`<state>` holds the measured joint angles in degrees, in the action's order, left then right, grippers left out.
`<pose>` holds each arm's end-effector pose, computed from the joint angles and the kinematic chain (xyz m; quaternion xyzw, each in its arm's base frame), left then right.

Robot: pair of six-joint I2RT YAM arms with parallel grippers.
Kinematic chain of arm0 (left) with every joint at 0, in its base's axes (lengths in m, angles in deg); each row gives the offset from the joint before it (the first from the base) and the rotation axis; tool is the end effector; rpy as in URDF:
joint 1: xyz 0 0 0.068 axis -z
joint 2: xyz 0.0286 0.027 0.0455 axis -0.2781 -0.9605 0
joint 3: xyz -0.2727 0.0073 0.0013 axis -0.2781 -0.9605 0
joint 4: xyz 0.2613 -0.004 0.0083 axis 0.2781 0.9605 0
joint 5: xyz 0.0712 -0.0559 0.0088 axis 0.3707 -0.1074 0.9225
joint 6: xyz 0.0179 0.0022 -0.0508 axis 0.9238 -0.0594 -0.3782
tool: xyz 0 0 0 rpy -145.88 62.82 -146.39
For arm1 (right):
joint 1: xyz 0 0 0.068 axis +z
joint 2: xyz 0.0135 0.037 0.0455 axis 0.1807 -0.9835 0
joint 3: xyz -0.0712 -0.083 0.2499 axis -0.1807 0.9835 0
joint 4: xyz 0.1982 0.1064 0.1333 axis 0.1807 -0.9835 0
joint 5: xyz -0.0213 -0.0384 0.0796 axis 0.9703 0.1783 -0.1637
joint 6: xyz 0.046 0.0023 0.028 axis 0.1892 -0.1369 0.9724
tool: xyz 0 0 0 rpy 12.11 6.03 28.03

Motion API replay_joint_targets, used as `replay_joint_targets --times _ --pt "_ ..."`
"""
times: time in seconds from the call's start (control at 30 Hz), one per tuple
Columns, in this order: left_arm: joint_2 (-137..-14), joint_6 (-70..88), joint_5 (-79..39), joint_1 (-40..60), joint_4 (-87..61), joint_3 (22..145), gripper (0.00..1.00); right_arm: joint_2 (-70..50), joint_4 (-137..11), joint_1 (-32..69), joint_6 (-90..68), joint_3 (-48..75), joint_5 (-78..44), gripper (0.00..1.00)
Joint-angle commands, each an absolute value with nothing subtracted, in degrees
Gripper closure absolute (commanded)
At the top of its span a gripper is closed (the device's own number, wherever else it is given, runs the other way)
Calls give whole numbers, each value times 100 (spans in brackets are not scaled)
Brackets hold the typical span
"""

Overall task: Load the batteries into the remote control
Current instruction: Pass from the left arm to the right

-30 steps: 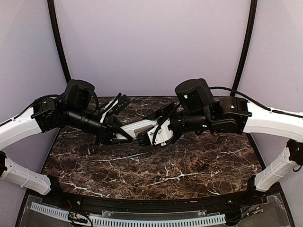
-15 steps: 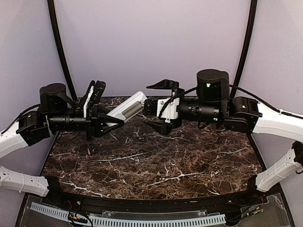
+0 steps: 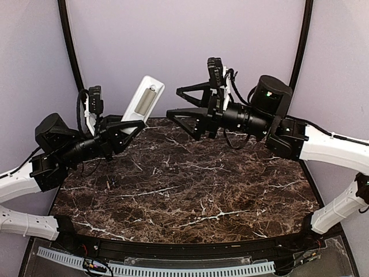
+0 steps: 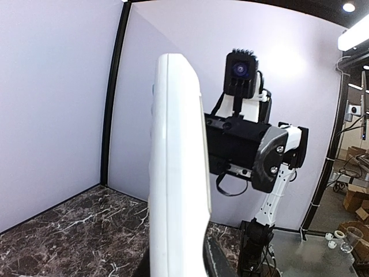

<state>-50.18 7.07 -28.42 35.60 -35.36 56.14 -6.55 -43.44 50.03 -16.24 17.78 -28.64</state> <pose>0.1183 -0.1668 0.3861 0.3006 0.5069 -0.5068 0.6292 0.1473 0.2832 0.4286 -0.4144 0.4727 0.4848 0.6081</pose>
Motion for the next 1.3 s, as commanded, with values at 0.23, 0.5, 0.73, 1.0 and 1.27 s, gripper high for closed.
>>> replay_joint_targets --times 0.23,0.5,0.73,1.0,1.27 --pt "-5140 181 -3186 3556 -4615 5423 100 -1847 -3399 5044 481 583 -4113 26" --pt "-5229 193 -3172 3562 -4571 5403 100 -2195 -3396 5163 385 192 -4234 49" --pt "-5246 216 -3211 3557 -4600 5422 100 -2292 -3607 5177 280 61 -4292 77" --pt "-5246 280 -3210 3562 -4452 5472 100 -2174 -4138 5180 -35 -32 -4390 96" --pt "-5110 1066 -3481 3562 -2767 5919 12 -1630 -5848 5138 -1043 -265 -4010 100"
